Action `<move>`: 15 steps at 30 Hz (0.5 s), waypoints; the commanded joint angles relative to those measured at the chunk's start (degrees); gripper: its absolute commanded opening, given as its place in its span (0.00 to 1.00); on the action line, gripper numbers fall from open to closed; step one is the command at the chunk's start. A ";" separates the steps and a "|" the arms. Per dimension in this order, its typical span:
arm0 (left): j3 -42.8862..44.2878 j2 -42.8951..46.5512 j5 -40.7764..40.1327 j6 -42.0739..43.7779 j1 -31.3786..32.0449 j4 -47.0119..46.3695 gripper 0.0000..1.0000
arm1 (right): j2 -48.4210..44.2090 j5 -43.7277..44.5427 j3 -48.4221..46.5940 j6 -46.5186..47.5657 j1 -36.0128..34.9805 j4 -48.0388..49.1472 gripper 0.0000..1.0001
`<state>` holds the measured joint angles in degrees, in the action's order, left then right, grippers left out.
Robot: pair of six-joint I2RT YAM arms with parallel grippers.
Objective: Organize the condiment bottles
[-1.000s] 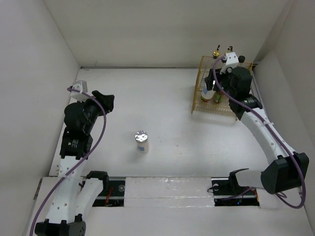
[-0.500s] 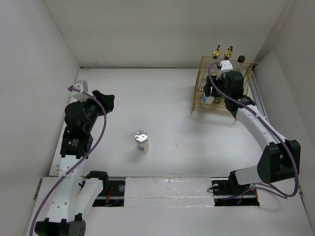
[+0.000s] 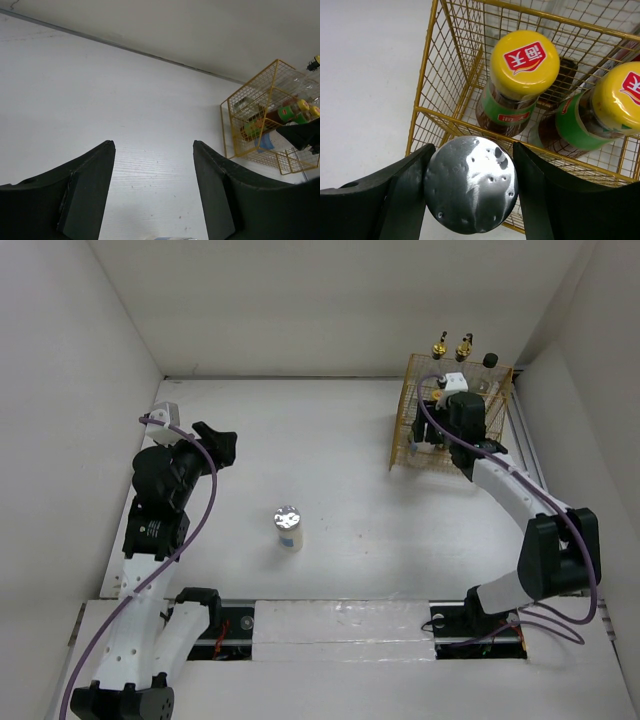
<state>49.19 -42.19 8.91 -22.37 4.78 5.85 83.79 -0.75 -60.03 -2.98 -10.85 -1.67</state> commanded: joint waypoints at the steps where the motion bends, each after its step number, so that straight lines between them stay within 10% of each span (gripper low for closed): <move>1: -0.06 0.27 0.76 0.40 -0.21 -2.42 0.59 | -0.73 0.23 -0.53 -1.59 0.04 4.31 0.67; 10: -0.06 0.80 0.76 0.40 -0.21 -2.42 0.64 | -6.60 1.46 -1.76 -2.11 -3.64 2.82 0.98; 15: -0.06 0.27 0.76 0.40 -0.21 -2.42 0.69 | -13.91 4.62 0.26 -0.72 -11.10 2.81 0.92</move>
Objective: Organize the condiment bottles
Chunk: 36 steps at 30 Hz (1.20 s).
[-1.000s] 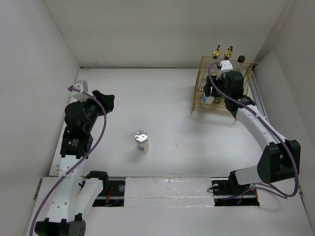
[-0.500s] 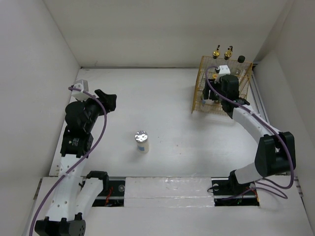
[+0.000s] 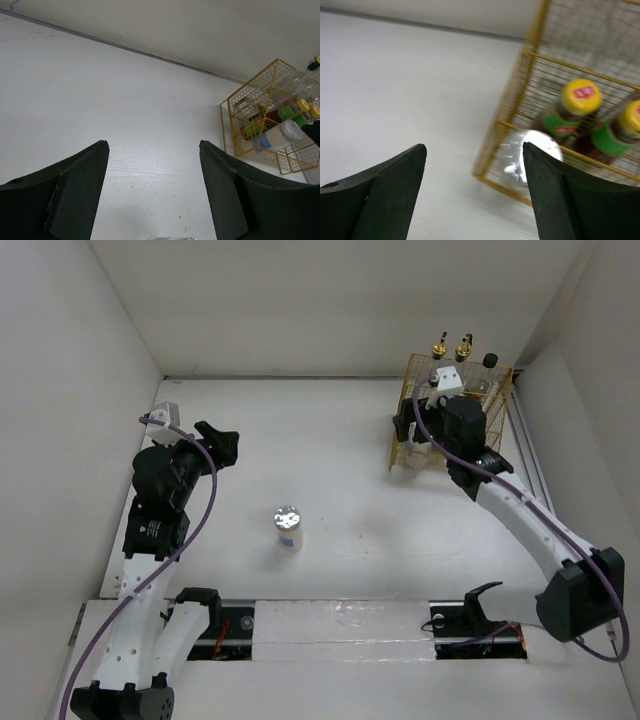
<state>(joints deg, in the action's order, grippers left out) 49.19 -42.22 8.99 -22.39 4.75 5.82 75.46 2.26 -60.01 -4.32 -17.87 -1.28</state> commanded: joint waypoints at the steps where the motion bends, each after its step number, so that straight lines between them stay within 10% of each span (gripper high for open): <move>1: -0.06 0.29 0.67 0.42 -0.18 -2.40 0.69 | -6.46 0.47 0.76 1.15 -7.85 3.03 0.80; 2: -0.06 0.29 0.67 0.42 -0.18 -2.40 0.69 | -7.77 -0.93 1.99 2.54 -9.88 3.82 0.42; 3: -0.06 0.29 0.15 0.42 -0.18 -2.40 0.69 | -7.79 -2.16 2.78 3.17 -12.08 3.83 0.24; 5: -0.06 0.29 0.15 0.42 -0.18 -1.87 0.69 | -8.49 -3.23 4.37 3.70 -18.32 4.36 0.15; 7: -0.06 0.81 0.15 0.94 -0.18 -1.87 0.69 | -9.63 -4.18 5.86 5.10 -21.67 3.48 0.29; 9: -0.06 0.12 0.15 0.95 -0.18 -1.87 0.69 | -9.63 -9.17 7.27 5.72 -27.63 3.48 0.77; 12: -0.06 0.12 0.76 0.95 -0.18 -1.87 0.69 | -7.88 -13.59 7.98 6.25 -32.74 2.95 1.00; 19: -0.06 0.73 0.06 0.95 -0.18 -1.87 0.69 | 2.40 -10.35 7.19 7.57 -45.93 6.98 1.00; 32: -0.06 1.35 0.59 0.95 -0.18 -1.87 0.69 | 19.36 0.46 -1.16 5.64 -46.47 17.53 1.00; 36: -0.06 1.35 0.59 0.95 -0.18 -1.87 0.69 | 22.36 -2.87 -2.57 4.58 -45.94 20.34 0.63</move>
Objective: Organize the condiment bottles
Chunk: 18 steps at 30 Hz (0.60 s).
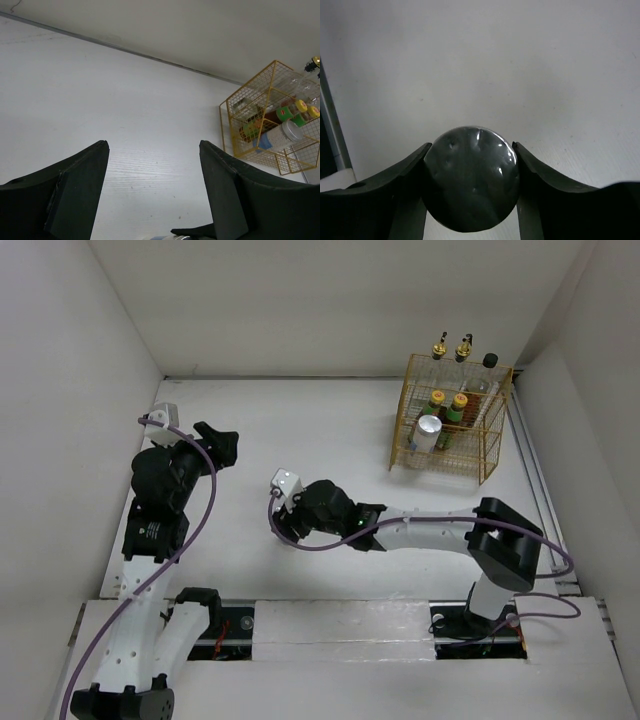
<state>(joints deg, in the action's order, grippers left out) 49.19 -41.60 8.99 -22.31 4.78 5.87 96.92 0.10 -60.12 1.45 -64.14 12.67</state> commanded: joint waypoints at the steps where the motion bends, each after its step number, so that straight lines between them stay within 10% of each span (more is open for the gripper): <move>1: -0.06 0.74 0.59 0.86 -0.21 -1.91 0.69 | 0.03 -0.71 -2.46 -1.19 0.33 6.41 0.47; 9: -0.06 0.21 2.69 0.86 -0.21 -3.05 0.69 | -19.55 7.55 -1.41 -1.19 6.03 1.75 0.29; 18: -0.06 -0.32 3.93 0.86 -0.21 -3.06 0.71 | -34.87 16.24 -4.83 -1.98 29.84 -9.82 0.26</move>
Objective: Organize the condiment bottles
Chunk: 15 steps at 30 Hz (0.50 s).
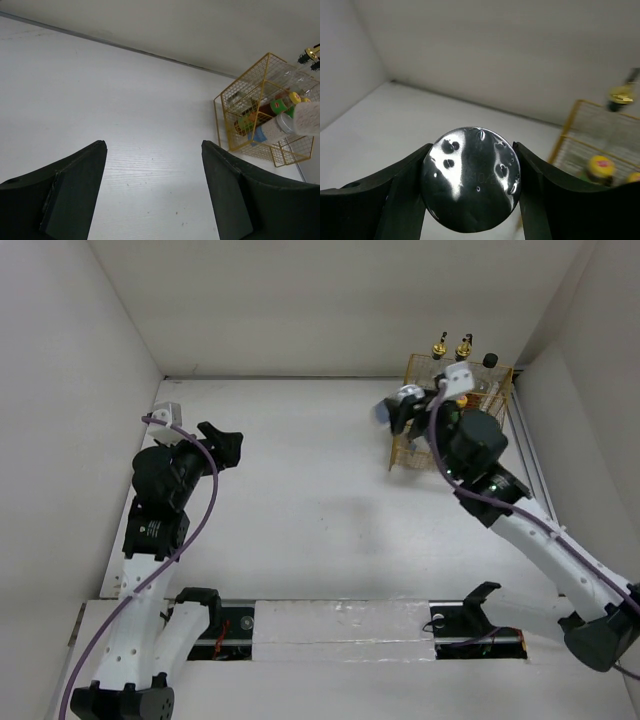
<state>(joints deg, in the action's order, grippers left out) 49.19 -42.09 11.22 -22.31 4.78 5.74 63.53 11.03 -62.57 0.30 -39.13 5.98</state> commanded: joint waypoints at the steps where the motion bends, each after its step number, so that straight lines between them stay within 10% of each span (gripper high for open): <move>1: -0.06 0.16 1.70 0.86 -0.21 -2.92 0.73 | -3.13 6.36 -2.39 -1.34 7.12 -3.86 0.27; 15: -0.06 -0.45 2.22 0.86 -0.21 -2.92 0.95 | 0.45 -0.38 -2.13 -5.92 36.58 -7.91 0.27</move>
<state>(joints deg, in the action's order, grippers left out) 49.19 -42.68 12.49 -22.06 4.75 5.39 63.46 14.28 -63.26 -3.55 -4.29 -6.39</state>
